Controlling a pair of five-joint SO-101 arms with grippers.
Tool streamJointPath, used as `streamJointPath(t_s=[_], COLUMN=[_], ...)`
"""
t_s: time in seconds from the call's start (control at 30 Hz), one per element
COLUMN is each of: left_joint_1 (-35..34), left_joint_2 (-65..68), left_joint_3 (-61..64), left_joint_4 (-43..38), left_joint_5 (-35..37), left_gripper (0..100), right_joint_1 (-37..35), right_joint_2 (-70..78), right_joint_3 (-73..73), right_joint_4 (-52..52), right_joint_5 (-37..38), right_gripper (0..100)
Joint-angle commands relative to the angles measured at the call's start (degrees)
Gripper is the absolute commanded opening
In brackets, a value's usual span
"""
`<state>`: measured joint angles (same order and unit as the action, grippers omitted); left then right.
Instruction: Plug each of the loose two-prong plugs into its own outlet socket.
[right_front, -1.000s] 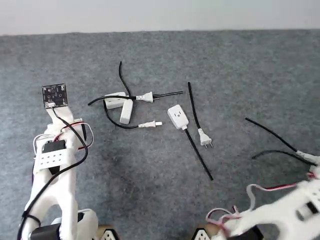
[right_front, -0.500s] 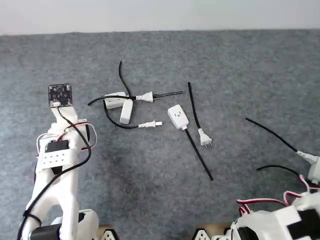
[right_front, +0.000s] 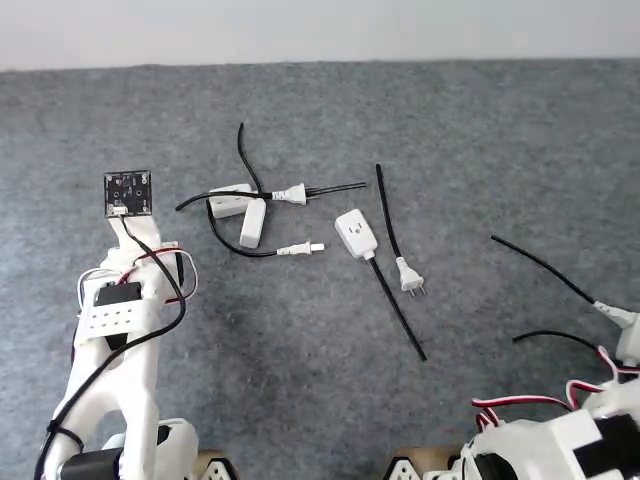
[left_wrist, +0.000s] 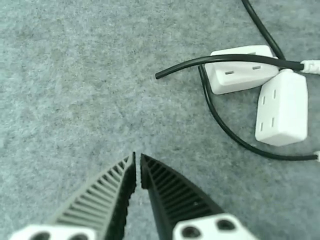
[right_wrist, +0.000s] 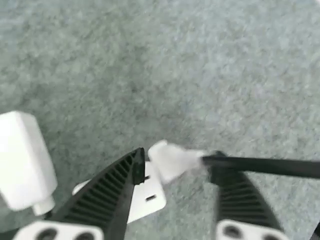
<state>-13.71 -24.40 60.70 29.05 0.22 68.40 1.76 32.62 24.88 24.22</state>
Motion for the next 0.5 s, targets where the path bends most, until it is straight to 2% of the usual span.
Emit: streamJointPath(t_s=[0.0, 0.2, 0.3, 0.47], left_joint_1=[1.6, 2.8, 2.8, 2.7], left_joint_2=[-1.4, -1.3, -1.2, -1.5], left_joint_3=[-0.2, -0.3, -0.3, -0.3], left_joint_4=[-1.1, 0.3, 0.3, 0.4], left_joint_5=[-3.5, -4.3, -4.4, -4.4], left_gripper=[1, 1, 1, 1], right_joint_1=[-2.3, -9.2, -11.6, -8.1], right_joint_2=[-7.7, -22.9, -29.0, -31.5], right_joint_3=[-3.5, -3.3, -3.1, -0.4], right_joint_4=[4.6, 16.1, 22.8, 26.9], right_joint_5=[0.4, -7.7, -8.9, -8.8], right_gripper=[26.0, 20.8, 18.5, 18.0])
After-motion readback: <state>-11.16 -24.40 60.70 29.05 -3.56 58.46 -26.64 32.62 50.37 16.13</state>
